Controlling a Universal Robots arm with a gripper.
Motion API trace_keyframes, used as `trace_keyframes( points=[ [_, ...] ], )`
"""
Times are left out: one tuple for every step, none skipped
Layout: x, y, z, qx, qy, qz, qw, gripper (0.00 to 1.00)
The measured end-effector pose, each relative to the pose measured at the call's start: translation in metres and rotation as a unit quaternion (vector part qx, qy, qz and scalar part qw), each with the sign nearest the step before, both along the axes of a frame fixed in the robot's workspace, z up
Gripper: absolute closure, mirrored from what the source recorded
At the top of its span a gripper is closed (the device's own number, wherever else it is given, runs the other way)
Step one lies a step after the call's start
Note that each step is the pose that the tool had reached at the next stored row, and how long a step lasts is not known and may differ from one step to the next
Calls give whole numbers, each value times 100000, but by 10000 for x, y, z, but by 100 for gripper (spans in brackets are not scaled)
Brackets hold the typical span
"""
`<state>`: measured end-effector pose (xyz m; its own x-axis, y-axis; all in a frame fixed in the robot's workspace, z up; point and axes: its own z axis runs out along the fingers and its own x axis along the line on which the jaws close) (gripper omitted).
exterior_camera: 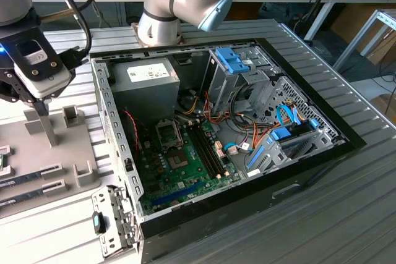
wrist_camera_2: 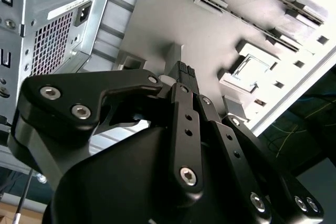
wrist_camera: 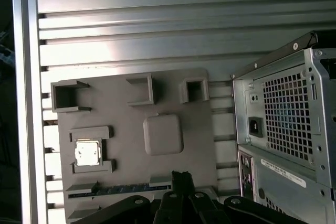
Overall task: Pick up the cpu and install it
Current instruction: 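Reach for the cpu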
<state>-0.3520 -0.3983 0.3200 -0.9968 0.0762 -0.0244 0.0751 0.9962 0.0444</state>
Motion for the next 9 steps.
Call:
trace_keyframes(
  points=[
    [0, 0, -7, -1, -2, 0, 100000, 89],
    [-1, 0, -19, -1, -1, -1, 100000, 89],
    [-1, 0, -31, 2, -2, -1, 100000, 89],
    [-1, 0, -44, 1, -3, 2, 100000, 89],
    [-1, 0, -57, 1, -5, 2, 100000, 89],
    [-2, 0, -70, 1, -3, -1, 100000, 89],
    [-2, 0, -77, 1, -2, -1, 100000, 89],
    [-2, 0, -84, 1, -2, -1, 100000, 89],
    [-2, 0, -94, 0, 0, 1, 100000, 89]
  ],
)
